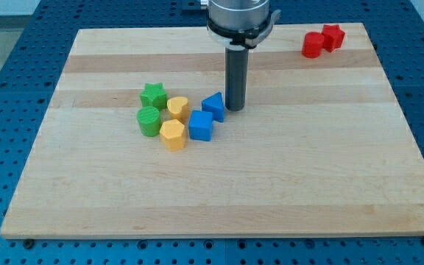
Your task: Place the blue triangle to the top of the blue cube
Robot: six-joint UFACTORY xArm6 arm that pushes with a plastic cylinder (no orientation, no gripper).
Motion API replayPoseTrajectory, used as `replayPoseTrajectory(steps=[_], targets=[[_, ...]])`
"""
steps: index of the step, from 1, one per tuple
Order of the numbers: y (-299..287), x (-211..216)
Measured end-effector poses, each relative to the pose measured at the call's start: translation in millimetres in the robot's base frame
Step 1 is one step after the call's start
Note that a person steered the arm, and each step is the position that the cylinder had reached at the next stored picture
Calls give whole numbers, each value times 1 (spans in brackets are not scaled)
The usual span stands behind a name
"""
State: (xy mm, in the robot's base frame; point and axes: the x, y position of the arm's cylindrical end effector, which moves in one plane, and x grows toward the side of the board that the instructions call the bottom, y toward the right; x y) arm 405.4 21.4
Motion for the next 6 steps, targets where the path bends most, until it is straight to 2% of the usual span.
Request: replayPoseTrajectory(steps=[6], targets=[[-12, -4]])
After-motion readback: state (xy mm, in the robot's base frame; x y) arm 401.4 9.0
